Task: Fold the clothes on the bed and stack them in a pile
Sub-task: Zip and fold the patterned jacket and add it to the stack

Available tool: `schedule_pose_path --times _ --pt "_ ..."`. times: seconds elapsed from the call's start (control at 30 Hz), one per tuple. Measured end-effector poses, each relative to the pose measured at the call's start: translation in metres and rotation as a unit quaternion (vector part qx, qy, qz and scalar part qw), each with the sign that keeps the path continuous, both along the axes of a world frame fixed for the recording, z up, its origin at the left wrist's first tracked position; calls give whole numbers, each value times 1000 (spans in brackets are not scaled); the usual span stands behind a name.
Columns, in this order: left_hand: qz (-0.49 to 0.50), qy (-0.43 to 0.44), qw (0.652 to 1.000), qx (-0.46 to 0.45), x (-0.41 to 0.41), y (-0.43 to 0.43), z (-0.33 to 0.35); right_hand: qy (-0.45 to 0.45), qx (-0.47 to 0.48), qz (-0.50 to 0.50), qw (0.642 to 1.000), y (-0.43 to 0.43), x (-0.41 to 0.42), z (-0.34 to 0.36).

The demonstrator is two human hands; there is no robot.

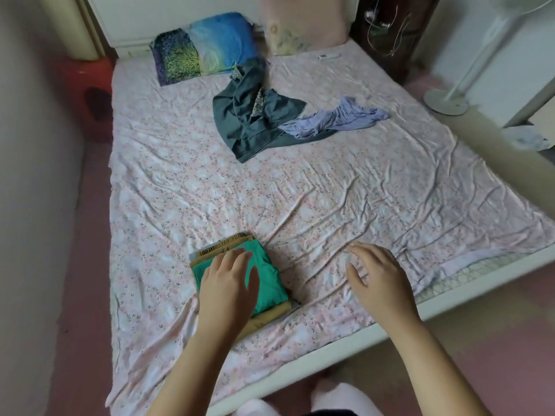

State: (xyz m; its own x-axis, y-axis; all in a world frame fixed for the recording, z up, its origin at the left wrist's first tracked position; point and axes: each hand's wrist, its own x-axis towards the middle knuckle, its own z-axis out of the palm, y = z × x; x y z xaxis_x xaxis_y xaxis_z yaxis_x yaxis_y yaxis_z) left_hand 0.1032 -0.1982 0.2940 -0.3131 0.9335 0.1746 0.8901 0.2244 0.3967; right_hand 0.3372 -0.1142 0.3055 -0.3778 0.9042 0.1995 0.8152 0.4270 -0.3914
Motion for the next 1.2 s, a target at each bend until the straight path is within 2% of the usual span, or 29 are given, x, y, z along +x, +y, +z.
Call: schedule_pose_path --times 0.2,0.4,0.6,0.8,0.93,1.2 --pt "-21 15 1000 7 58 28 11 40 -2 -26 999 17 64 4" --pt "-5 -4 999 34 177 76 16 21 1 -9 1000 59 182 12" --pt "2 -12 1000 1 263 109 12 -8 -24 33 999 115 262 20" --pt "58 2 998 -33 262 138 -10 -19 -39 95 995 178 256 11" --pt "99 -18 994 -41 242 177 -35 -51 -58 105 991 220 234 -10" --pt "190 -28 979 -74 166 268 -100 -69 -108 177 976 333 134 -68"
